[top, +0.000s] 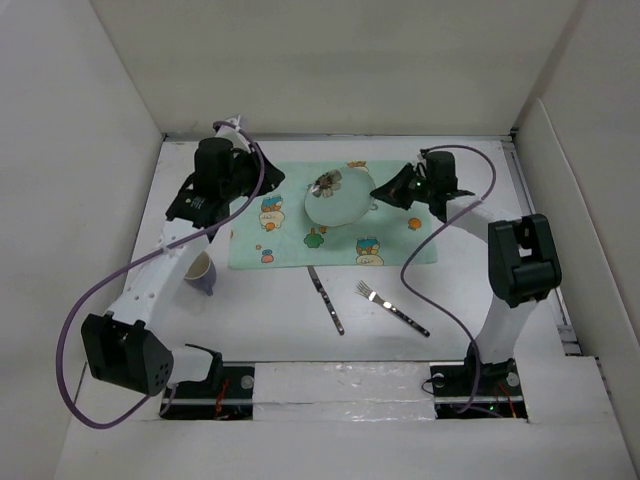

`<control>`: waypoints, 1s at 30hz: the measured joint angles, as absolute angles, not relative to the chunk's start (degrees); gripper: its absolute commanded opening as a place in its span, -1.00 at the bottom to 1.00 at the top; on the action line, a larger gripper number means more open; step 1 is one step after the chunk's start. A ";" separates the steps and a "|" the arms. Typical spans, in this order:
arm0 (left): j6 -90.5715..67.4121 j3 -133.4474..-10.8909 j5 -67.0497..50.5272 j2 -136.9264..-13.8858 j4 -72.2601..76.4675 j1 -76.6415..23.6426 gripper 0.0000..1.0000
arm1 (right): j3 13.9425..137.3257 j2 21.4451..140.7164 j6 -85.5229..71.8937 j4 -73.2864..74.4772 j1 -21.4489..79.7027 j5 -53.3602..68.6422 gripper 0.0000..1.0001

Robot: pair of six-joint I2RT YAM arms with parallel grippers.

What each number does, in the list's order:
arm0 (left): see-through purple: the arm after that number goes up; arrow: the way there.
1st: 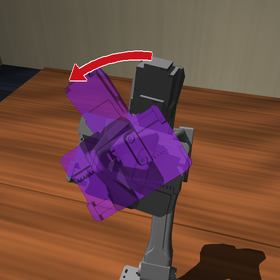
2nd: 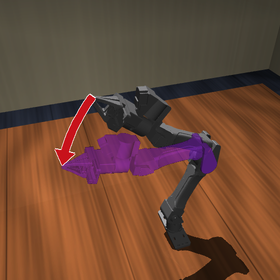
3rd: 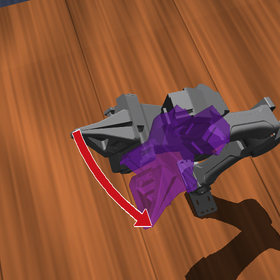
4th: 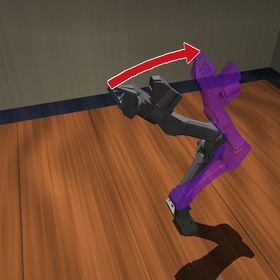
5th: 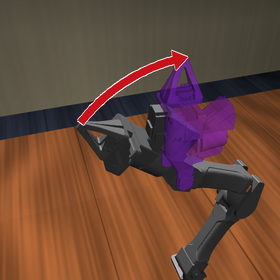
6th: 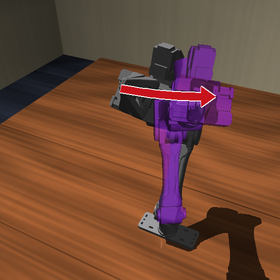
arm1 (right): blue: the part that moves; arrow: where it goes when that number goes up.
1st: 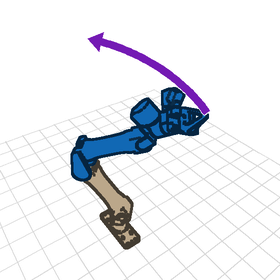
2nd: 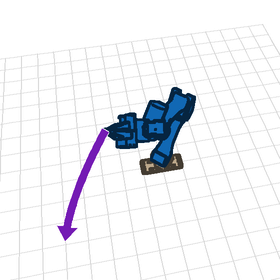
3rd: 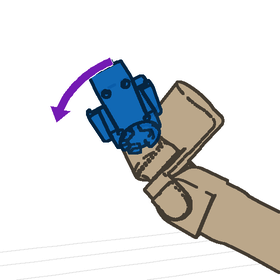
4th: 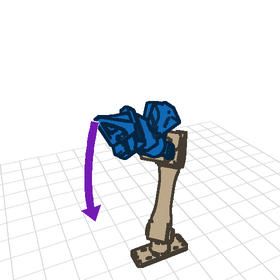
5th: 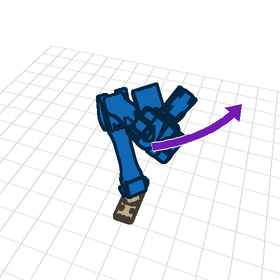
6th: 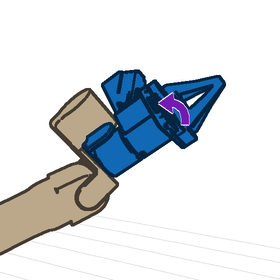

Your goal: Set the dinner table for one person

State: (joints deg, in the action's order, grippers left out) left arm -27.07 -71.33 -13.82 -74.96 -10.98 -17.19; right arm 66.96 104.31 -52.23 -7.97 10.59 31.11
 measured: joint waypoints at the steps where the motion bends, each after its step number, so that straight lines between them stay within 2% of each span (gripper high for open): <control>1: -27.00 -70.76 -13.58 -74.26 -11.00 -17.19 -0.58 | 67.75 105.73 -52.71 -8.12 11.29 31.03 -1.00; 17: -26.98 -66.85 -13.26 -72.47 -12.23 -17.12 -0.58 | 70.02 115.68 -61.58 -16.84 16.71 29.87 -1.00; 19: -26.98 -66.39 -13.26 -72.47 -11.92 -17.12 -0.58 | 69.38 115.85 -61.76 -17.17 16.93 29.54 -0.87; 20: -27.00 -66.08 -13.26 -72.47 -11.90 -17.12 -0.58 | 69.10 115.85 -61.65 -17.02 16.95 29.28 -0.67; 24: -27.00 -64.90 -13.26 -72.47 -11.88 -17.02 -0.58 | 67.79 115.83 -60.60 -16.64 16.97 28.32 -0.30; 30: -26.96 -64.71 -13.28 -72.49 -11.81 -16.88 -0.58 | 68.88 115.83 -54.98 -8.23 16.97 26.48 -0.03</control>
State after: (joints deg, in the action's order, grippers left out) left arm -26.96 -64.71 -13.28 -72.49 -11.81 -16.88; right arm 68.88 115.83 -54.98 -8.23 16.97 26.48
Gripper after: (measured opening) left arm 0.211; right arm 0.465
